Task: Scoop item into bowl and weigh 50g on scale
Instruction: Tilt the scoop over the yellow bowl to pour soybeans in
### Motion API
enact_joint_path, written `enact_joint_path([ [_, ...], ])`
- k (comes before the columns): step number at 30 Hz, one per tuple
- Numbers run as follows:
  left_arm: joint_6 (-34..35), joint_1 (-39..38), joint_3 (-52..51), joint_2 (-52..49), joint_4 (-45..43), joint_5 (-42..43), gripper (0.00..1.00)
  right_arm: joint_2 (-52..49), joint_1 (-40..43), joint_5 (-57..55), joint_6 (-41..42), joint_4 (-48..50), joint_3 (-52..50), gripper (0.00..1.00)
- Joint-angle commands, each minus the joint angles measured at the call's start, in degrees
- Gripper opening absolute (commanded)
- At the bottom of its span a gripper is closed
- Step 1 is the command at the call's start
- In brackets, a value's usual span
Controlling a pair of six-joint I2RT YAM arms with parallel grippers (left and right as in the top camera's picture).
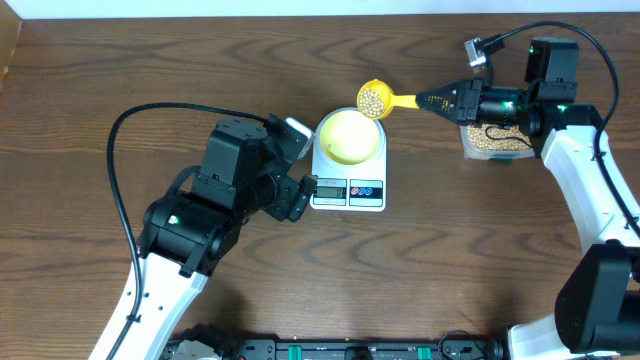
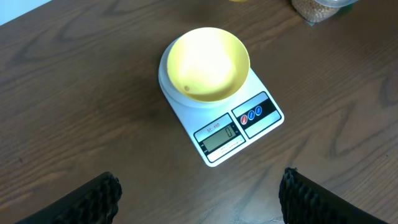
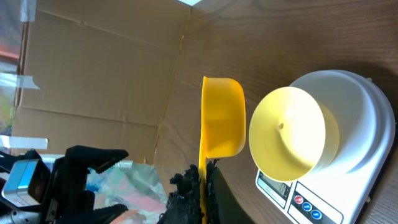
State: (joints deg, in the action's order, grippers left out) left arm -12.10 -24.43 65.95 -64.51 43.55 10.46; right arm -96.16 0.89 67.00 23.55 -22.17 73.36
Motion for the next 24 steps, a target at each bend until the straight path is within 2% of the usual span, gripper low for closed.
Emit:
enact_joint_path([
  [1, -0.5, 0.3, 0.0, -0.2, 0.2, 0.7, 0.83, 0.1, -0.6, 0.6, 1.4, 0.5, 0.0, 0.01],
  [15, -0.5, 0.3, 0.0, -0.2, 0.2, 0.7, 0.83, 0.1, -0.7, 0.2, 3.2, 1.3, 0.0, 0.01],
  [24, -0.5, 0.3, 0.0, -0.2, 0.2, 0.7, 0.83, 0.1, -2.8, -5.8, 3.0, 1.9, 0.0, 0.01],
])
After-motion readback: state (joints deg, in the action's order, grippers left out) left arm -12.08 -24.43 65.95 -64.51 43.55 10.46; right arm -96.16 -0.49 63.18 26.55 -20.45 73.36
